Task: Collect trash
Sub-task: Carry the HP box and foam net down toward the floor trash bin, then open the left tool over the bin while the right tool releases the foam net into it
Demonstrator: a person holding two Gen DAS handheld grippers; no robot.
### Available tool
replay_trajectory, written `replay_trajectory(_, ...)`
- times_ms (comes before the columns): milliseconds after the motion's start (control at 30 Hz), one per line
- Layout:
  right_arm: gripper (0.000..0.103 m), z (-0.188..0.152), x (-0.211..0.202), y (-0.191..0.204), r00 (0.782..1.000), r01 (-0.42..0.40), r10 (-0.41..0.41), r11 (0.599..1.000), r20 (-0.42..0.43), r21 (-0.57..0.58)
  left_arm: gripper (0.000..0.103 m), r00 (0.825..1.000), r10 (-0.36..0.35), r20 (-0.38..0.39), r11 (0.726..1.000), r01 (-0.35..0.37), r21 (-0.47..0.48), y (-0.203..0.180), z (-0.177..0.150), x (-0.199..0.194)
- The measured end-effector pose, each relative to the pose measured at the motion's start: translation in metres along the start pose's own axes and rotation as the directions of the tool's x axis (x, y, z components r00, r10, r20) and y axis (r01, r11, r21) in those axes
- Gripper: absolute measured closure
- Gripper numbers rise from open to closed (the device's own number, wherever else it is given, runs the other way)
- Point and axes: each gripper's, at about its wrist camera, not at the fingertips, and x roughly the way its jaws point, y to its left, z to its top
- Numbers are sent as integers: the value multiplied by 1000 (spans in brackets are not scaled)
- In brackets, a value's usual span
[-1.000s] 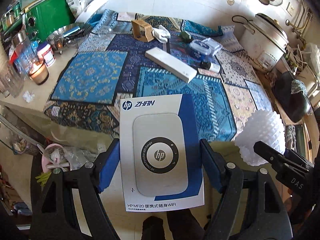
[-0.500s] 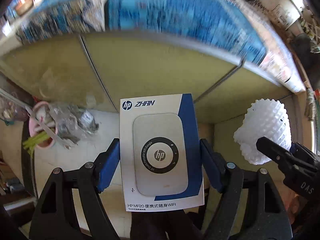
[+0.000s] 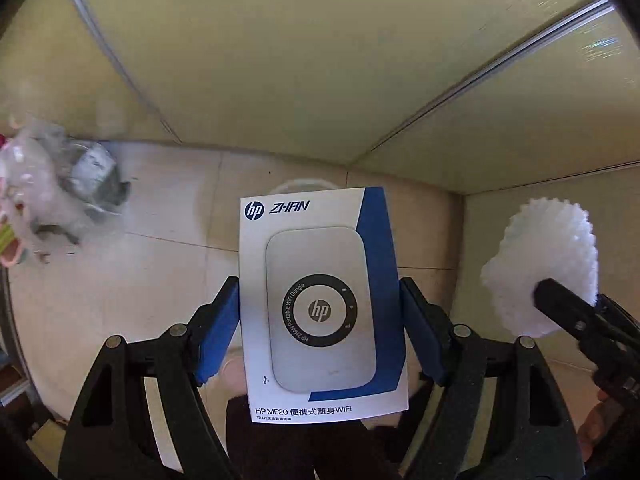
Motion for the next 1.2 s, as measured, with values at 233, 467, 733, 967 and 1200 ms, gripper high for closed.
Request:
replay_trajectory(233, 43, -4, 86, -11, 1000, -22, 22, 999, -1, 23, 27, 996, -57, -71, 997, 54, -48, 29, 8, 128)
replay_trajectory(467, 43, -13, 138, -14, 999, -36, 36, 999, -15, 10, 27, 988, -108, -109, 988, 94, -126, 54, 10, 203)
replay_trajectory(733, 43, -17, 157, -6, 997, -67, 65, 997, -45, -29, 26, 990, -131, -52, 981, 122, -154, 65, 8, 197)
replay_trajectory(967, 41, -18, 177, 15, 993, -102, 98, 993, -63, -63, 25, 997, -23, 68, 994, 30, -109, 75, 3, 146)
replay_trajectory(1200, 29, -8, 201, 13, 984, -139, 134, 989, -118, -41, 26, 992, 62, 109, 997, -55, -60, 94, 2, 121)
